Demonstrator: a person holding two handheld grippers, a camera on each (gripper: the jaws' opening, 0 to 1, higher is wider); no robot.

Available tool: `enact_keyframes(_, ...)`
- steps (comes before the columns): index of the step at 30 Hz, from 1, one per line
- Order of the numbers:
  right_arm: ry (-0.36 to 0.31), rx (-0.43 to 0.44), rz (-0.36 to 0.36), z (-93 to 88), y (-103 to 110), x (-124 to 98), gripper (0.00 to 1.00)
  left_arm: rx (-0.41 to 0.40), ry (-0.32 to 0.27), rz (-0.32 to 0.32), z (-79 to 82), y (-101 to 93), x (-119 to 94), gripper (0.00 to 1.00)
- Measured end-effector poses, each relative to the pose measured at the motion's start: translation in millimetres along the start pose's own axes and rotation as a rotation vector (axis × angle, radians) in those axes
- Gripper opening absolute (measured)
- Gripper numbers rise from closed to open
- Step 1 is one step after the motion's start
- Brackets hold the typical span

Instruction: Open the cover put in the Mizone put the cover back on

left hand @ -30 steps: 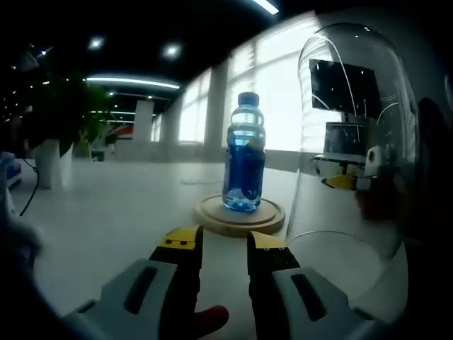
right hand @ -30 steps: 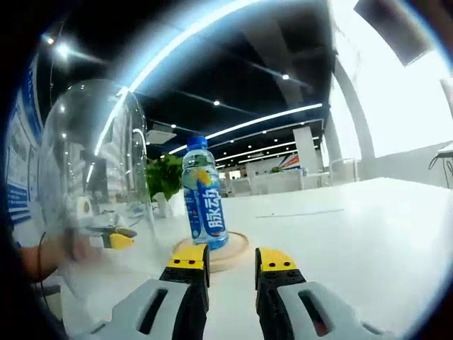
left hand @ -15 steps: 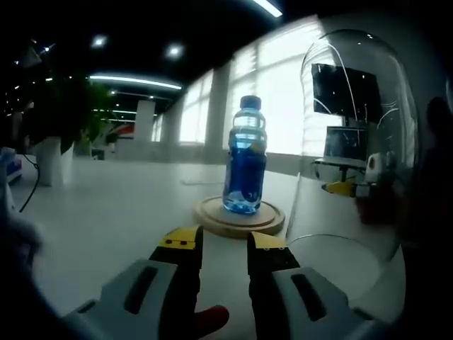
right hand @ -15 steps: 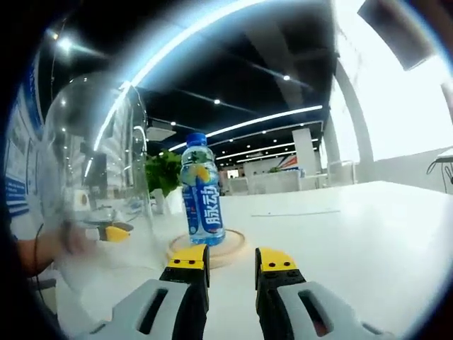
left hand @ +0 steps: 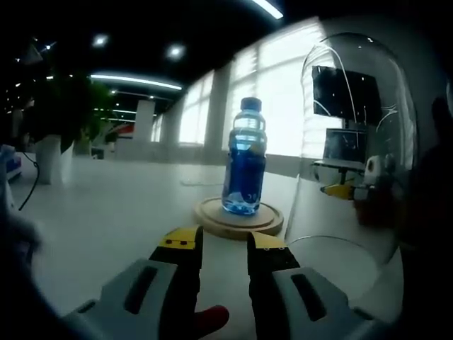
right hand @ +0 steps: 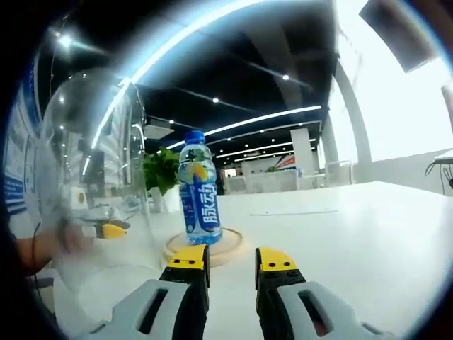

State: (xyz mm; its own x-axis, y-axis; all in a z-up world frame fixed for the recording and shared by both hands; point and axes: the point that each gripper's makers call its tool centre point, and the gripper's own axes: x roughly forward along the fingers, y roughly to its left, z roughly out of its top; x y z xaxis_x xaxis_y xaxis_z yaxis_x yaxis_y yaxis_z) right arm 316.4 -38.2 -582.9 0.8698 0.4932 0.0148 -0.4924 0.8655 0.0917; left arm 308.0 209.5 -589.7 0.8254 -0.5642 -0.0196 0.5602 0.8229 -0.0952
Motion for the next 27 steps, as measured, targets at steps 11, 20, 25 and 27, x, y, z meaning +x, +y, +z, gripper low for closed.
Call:
enact_keyframes(11, 0.005, -0.005, 0.003, -0.7, 1, 0, 0.18, 0.001, -0.006, -0.011, 1.1, -2.9, 0, 0.19)
enact_keyframes(20, -0.010, 0.001, 0.006, 3.0, 1, -1, 0.18, -0.049, -0.058, -0.026, 12.1, -5.5, -4, 0.20)
enact_keyframes(25, -0.028, 0.033, 0.053, 9.3, 6, -1, 0.18, -0.136, -0.169, -0.069, 36.6, -6.2, -13, 0.22)
enact_keyframes(27, -0.030, 0.025, 0.078, 11.2, 8, -3, 0.18, -0.145, -0.191, -0.110, 42.8, -10.2, -18, 0.23)
